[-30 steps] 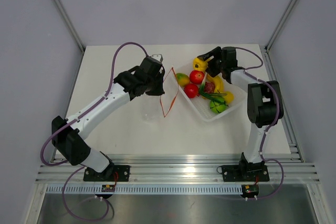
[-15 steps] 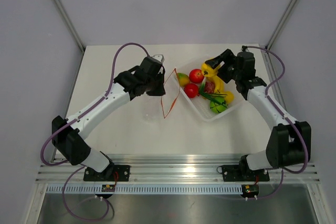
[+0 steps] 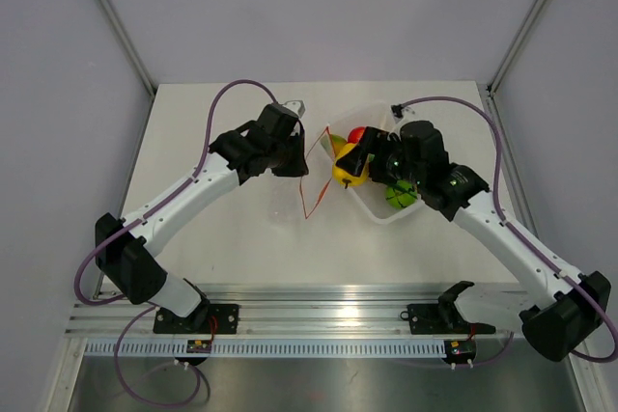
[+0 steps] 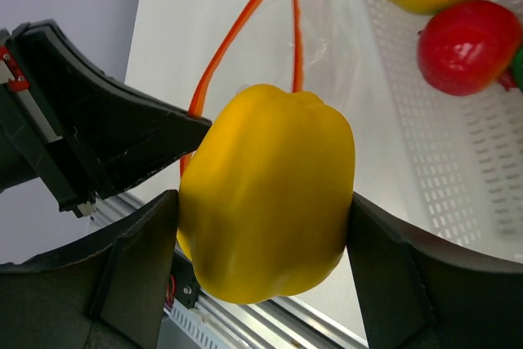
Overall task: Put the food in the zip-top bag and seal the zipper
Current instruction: Place the fake vegetable in the zipper food storage bag.
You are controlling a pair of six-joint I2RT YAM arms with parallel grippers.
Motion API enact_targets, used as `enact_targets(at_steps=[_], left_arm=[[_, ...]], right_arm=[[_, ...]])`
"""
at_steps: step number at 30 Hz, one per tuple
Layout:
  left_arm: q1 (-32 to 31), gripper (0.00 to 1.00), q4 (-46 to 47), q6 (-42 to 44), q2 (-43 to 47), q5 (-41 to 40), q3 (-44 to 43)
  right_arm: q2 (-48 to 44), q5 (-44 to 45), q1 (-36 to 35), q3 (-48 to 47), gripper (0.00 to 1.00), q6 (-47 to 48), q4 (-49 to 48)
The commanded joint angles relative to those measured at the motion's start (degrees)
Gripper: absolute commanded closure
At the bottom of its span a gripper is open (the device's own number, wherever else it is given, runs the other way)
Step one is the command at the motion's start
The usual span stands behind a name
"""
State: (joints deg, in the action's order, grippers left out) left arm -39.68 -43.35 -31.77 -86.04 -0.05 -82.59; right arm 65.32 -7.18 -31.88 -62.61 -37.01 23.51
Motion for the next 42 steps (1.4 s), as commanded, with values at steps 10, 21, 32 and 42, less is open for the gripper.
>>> enact_targets(at_steps=[10,21,32,42], left_arm=[[0.31,1.0,3.36,-0.66,1.22,3.74,-0.47],[0.31,1.0,3.8,-0.84,1.23,4.1,0.5],[1.62,1.0,7.93,-2.16,4.3,12.35,1.02],[3.65,1.0,12.94,-3.82,5.8,20.79,4.1]], right_arm=[[9.56,4.45,-8.11,-9.11,0.54,1.77,-1.35],[8.42,4.19,-8.11,-10.34,0.54,0.28,-2.5],[13.43,9.29,-8.11,-5.51,0.53,-0.16,-4.87],[16.15,10.7,-8.11,-6.47,0.41,1.59,-4.17]])
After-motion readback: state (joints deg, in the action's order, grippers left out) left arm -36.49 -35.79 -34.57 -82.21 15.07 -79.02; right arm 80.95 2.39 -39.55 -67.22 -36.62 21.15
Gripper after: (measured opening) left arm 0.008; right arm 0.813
